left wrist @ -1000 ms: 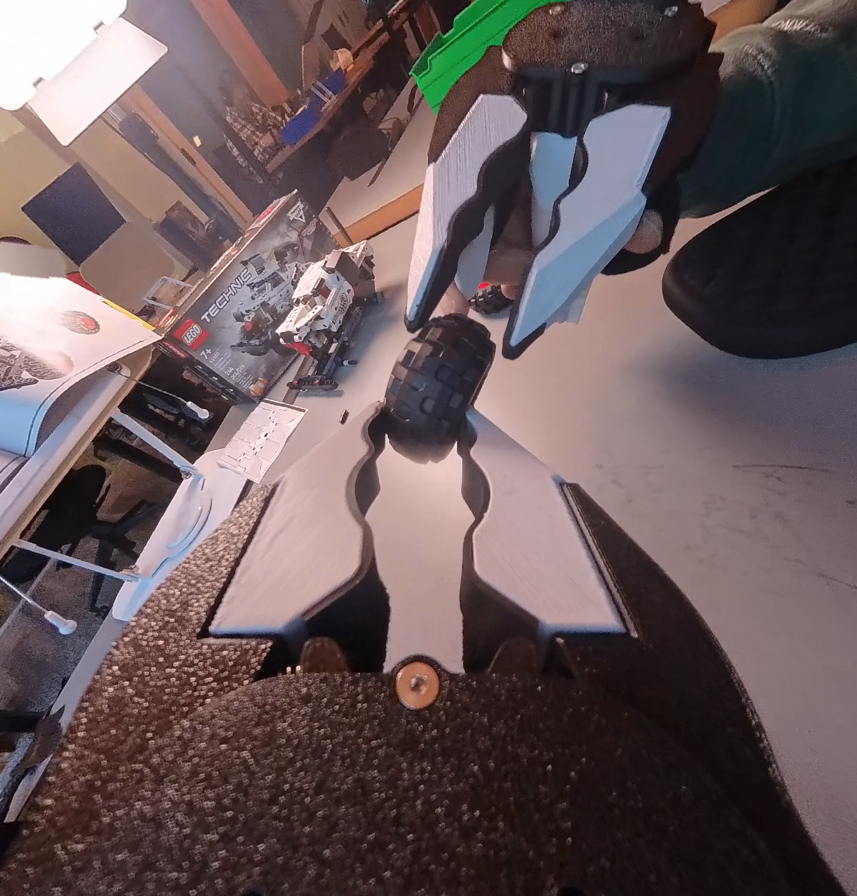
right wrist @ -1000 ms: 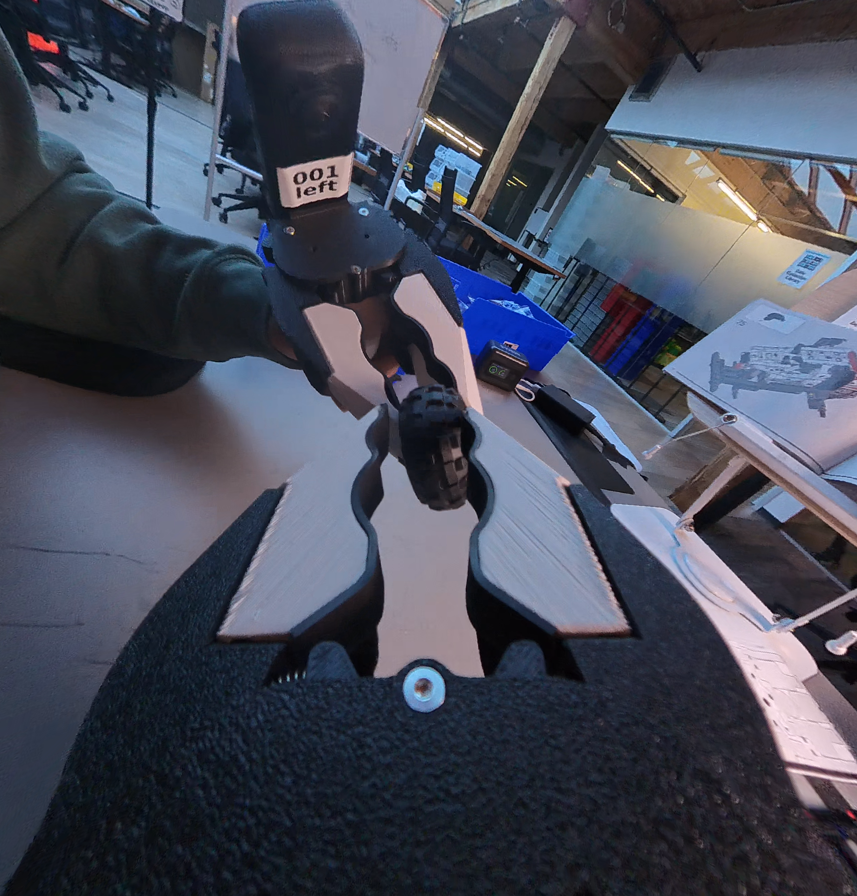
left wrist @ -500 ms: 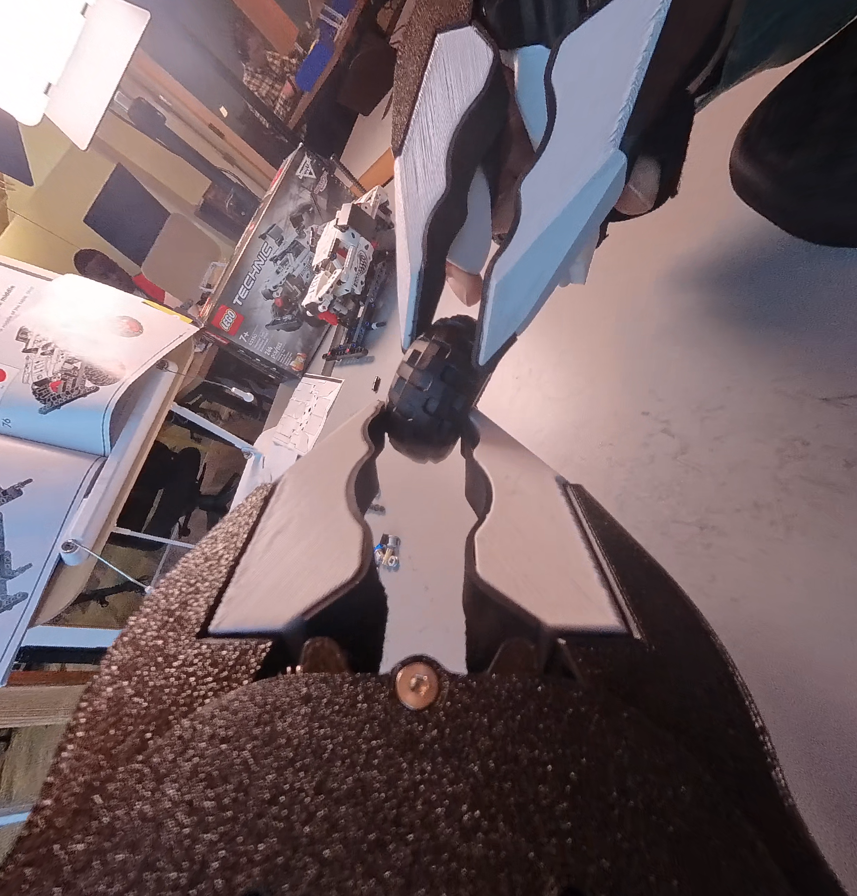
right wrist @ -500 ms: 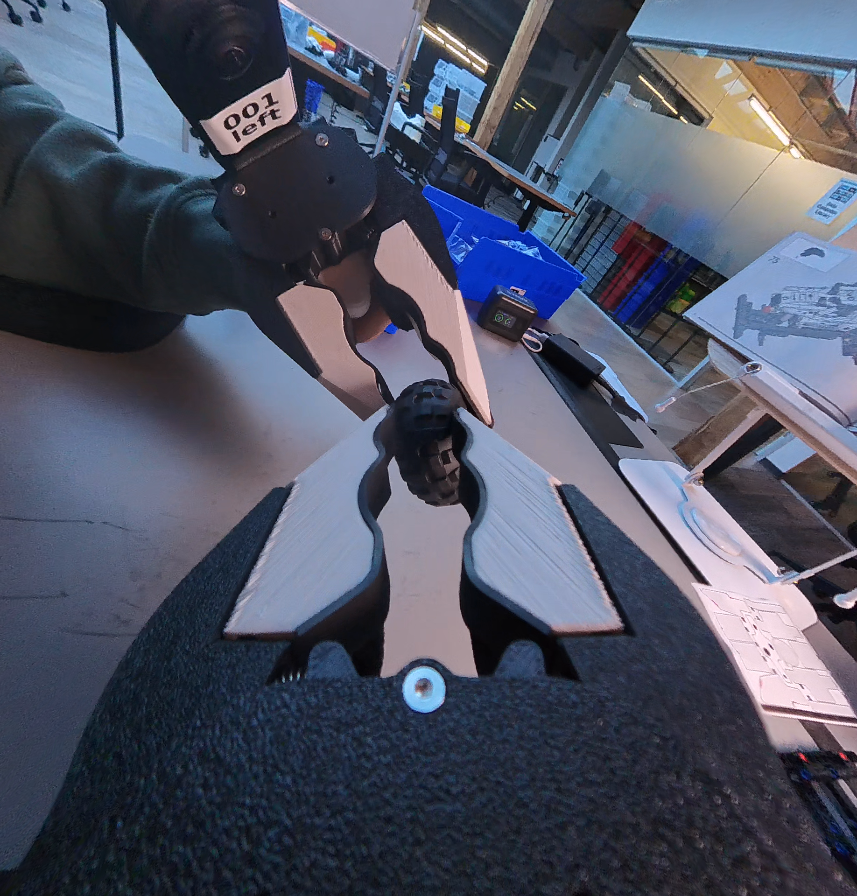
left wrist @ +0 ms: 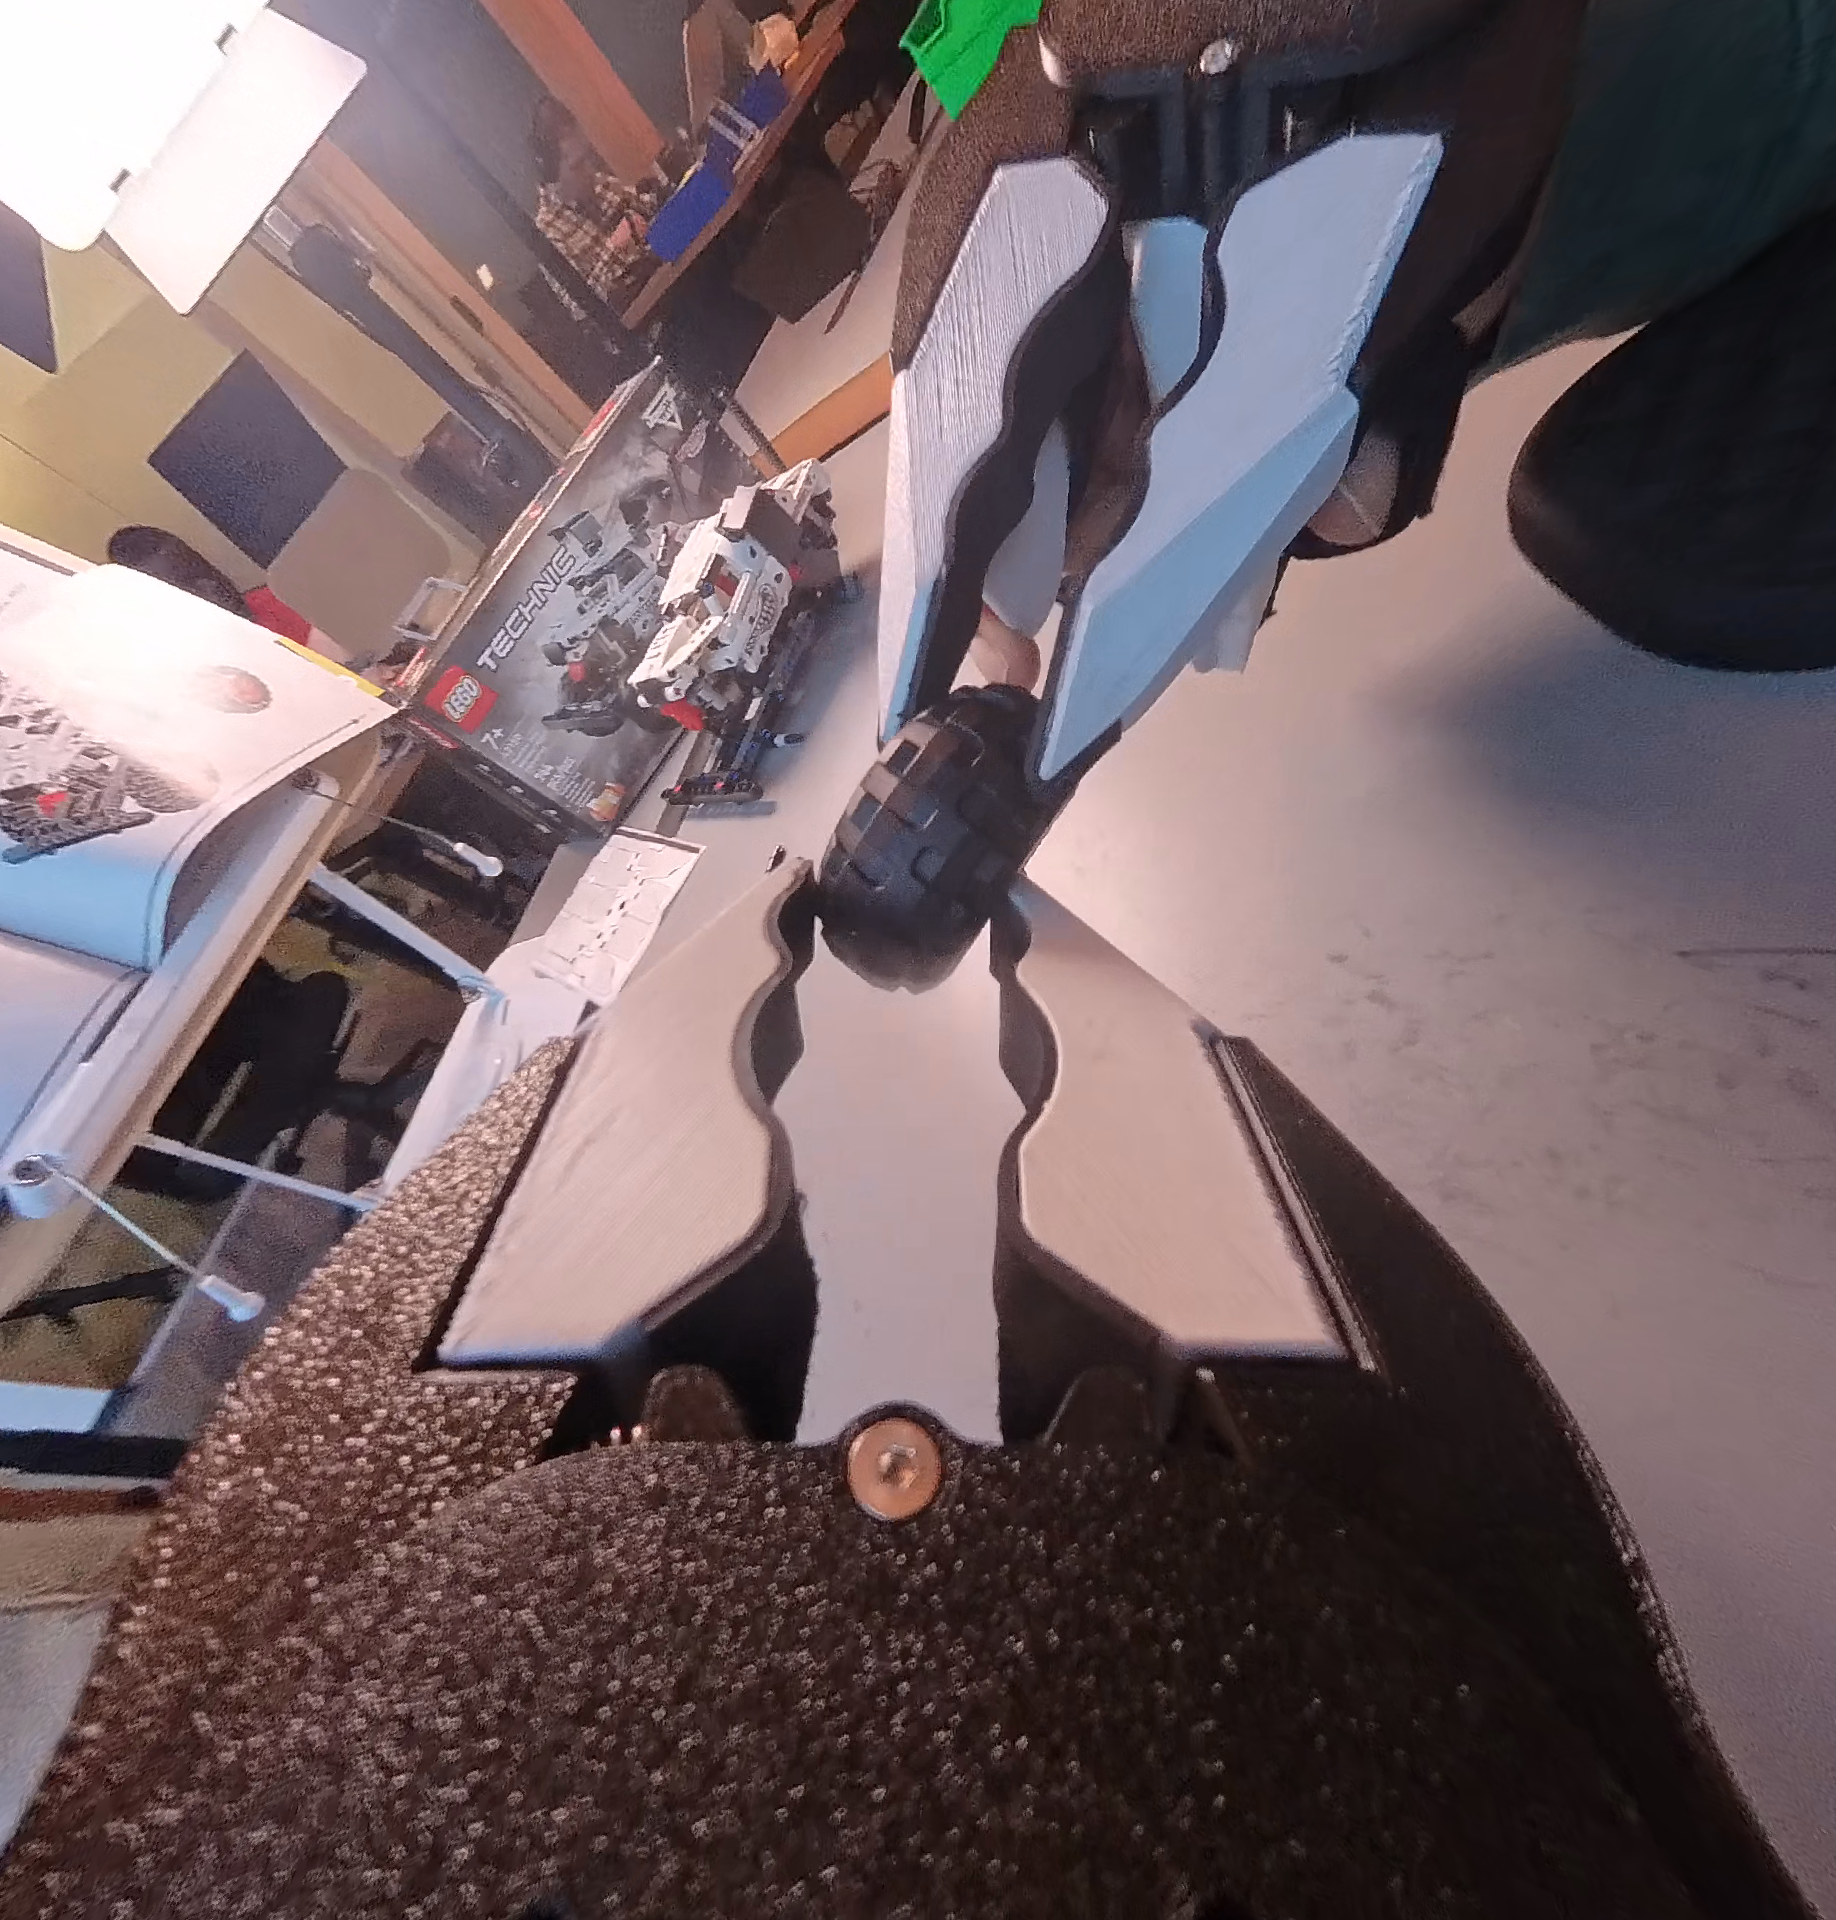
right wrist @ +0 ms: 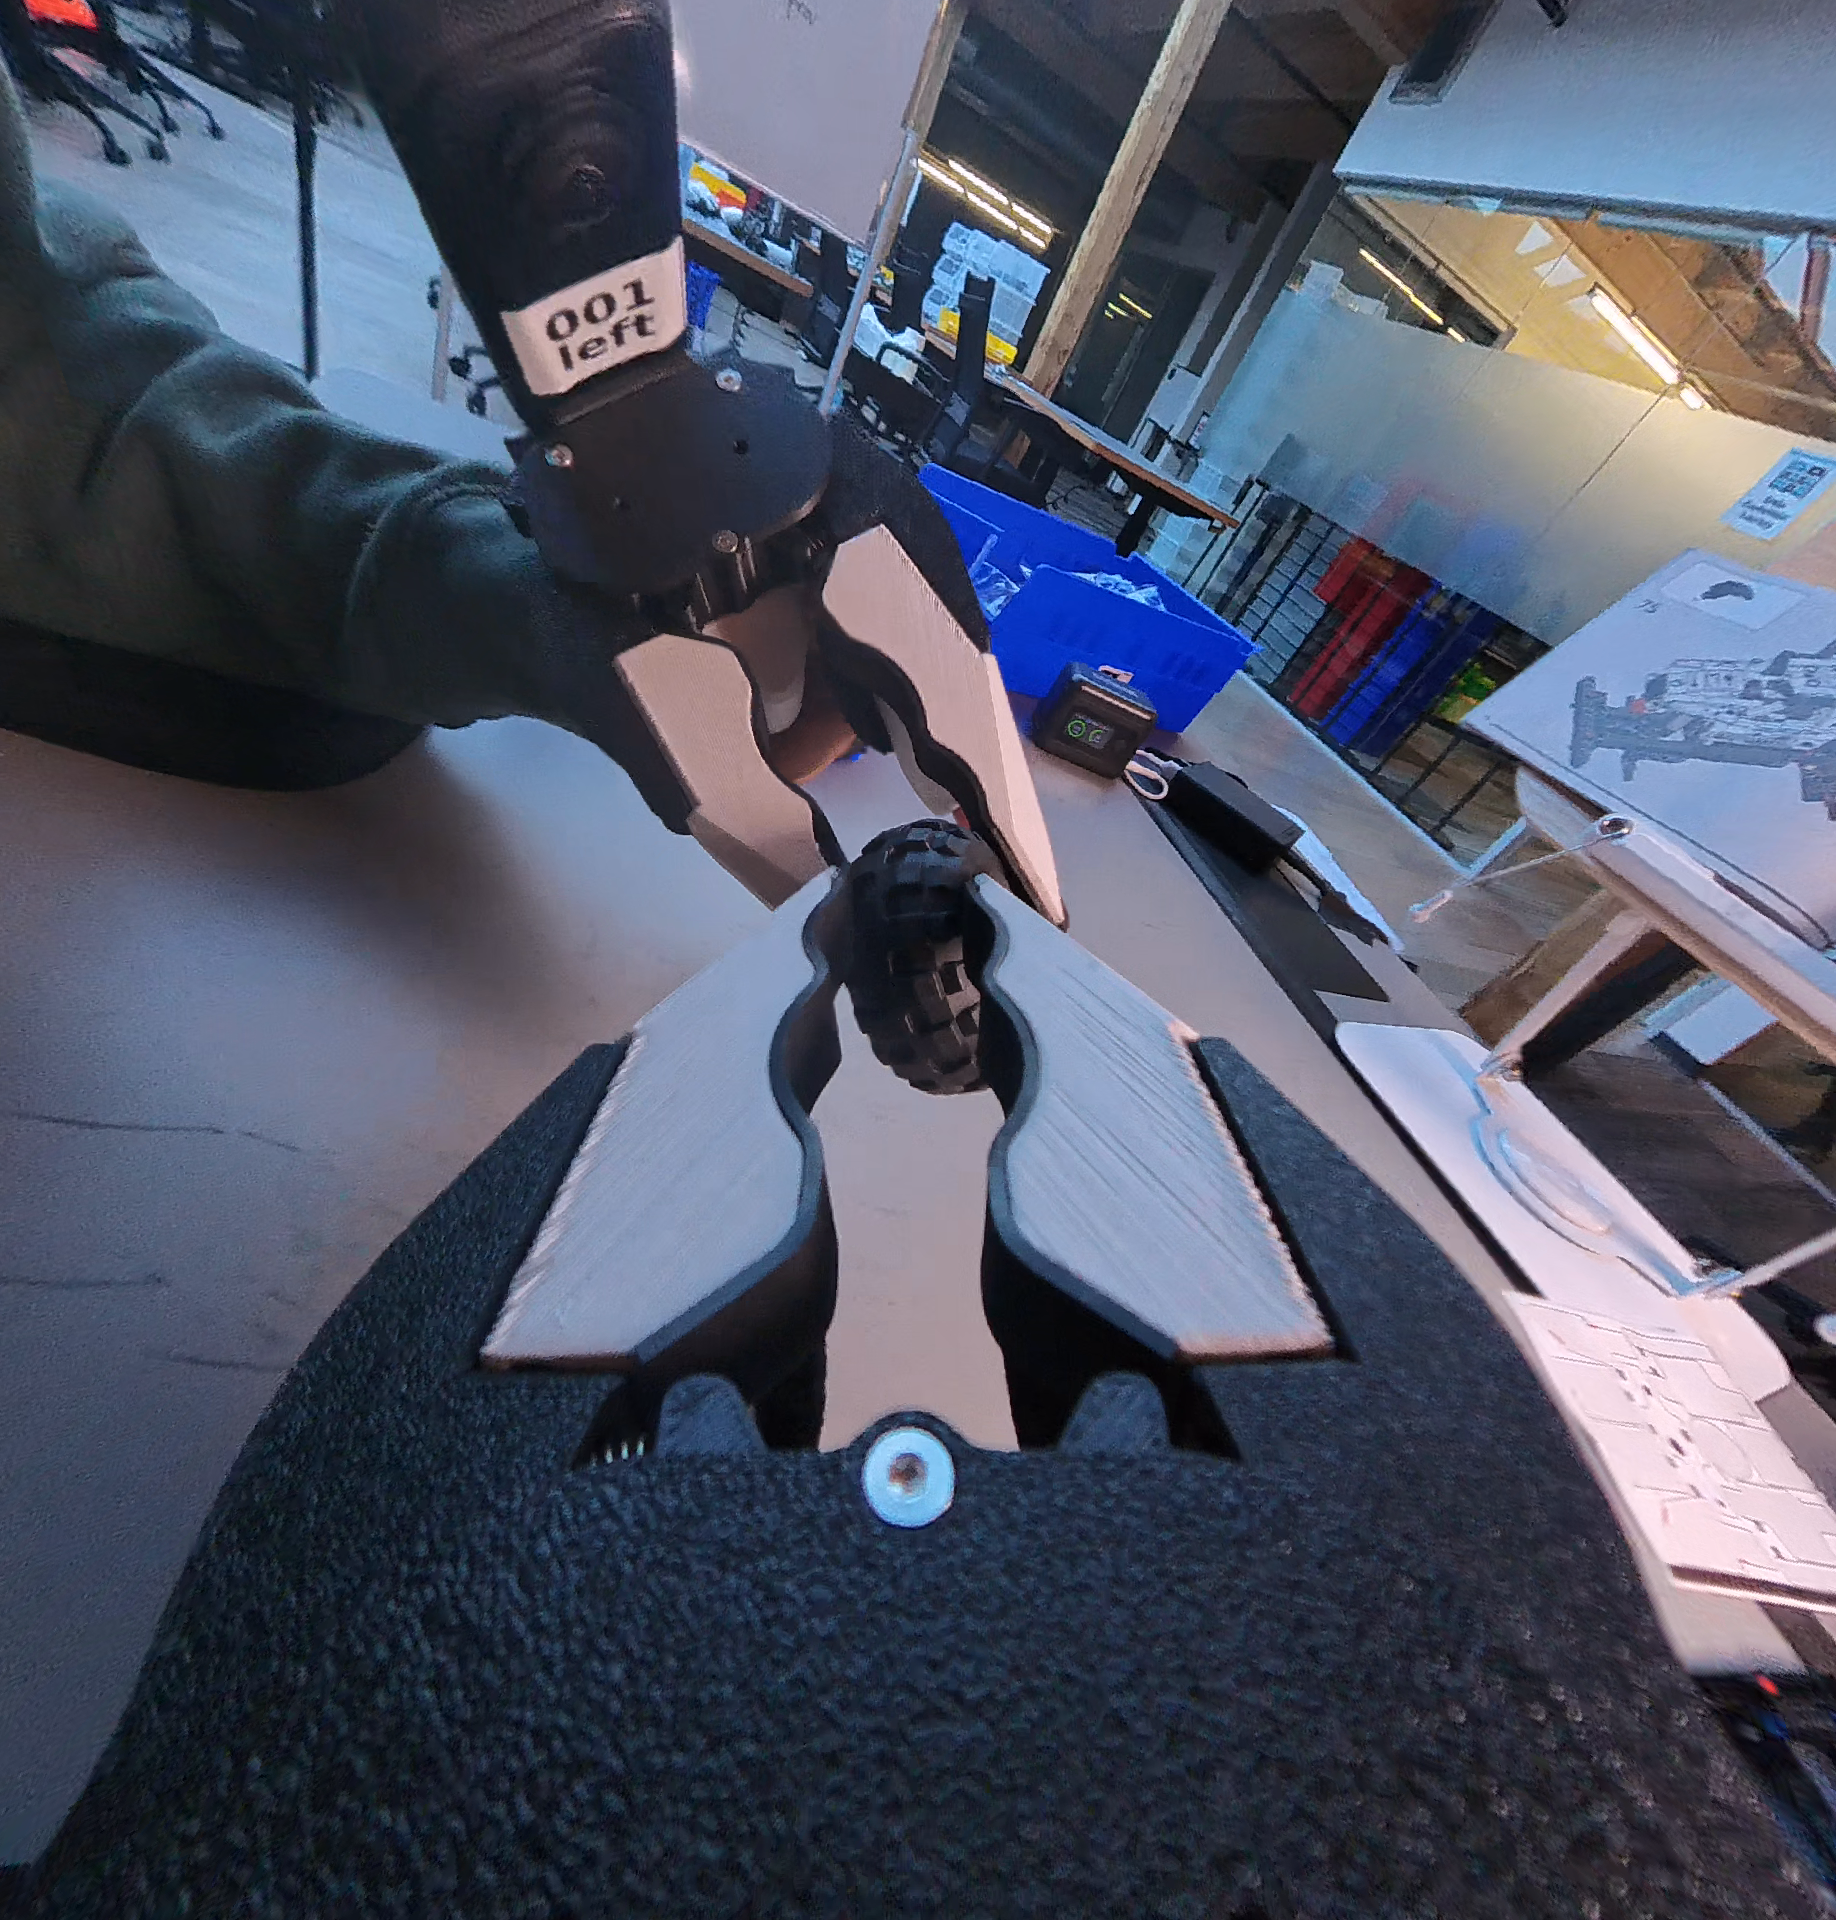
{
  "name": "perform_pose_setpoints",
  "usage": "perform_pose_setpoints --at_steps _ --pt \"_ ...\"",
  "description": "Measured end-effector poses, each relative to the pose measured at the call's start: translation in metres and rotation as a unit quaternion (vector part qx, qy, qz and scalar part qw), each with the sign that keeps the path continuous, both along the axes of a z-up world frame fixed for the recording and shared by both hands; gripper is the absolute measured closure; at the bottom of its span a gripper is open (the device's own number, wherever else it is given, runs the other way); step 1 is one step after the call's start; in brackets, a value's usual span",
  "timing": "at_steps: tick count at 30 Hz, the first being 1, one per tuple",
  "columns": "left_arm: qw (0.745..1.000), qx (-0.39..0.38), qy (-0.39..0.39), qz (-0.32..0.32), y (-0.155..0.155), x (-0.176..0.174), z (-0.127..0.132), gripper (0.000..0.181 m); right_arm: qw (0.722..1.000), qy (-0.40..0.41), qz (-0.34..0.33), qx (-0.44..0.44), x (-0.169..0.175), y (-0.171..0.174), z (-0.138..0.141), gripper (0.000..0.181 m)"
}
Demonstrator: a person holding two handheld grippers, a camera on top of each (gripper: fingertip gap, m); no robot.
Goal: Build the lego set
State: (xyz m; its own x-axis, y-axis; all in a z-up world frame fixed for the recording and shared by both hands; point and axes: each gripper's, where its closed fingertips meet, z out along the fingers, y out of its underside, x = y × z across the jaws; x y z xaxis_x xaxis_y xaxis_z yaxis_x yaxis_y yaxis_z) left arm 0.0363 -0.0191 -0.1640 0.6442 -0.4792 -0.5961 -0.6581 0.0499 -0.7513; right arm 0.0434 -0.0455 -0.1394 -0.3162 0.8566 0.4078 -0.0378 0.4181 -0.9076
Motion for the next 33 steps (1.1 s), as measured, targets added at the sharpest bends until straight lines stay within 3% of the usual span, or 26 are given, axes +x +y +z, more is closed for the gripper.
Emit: perform_pose_setpoints --at_steps 8,14,21,27,29,33 --pt "0.984 -0.045 -0.148 -0.083 -0.013 0.011 0.015 0.139 0.99 0.009 0.084 -0.112 0.012 -0.013 0.017 0.166" --pt "0.986 -0.036 -0.133 -0.09 -0.017 0.018 0.018 0.147 0.985 0.014 0.111 -0.131 0.018 -0.017 0.023 0.165" --pt "0.985 -0.067 -0.154 -0.046 -0.007 0.005 0.011 0.151 0.991 0.006 0.064 -0.121 0.01 -0.002 0.017 0.16" --pt "0.958 -0.156 -0.24 -0.026 0.0 0.0 -0.002 0.152 0.987 -0.037 0.033 -0.151 0.001 0.013 0.001 0.156" --pt "0.935 -0.203 -0.289 -0.029 0.001 0.002 -0.008 0.152 0.981 -0.057 0.034 -0.185 -0.001 0.017 -0.002 0.156" --pt "0.903 -0.224 -0.361 -0.068 0.0 0.004 -0.004 0.151 0.938 -0.098 0.073 -0.326 -0.001 0.023 -0.003 0.158"
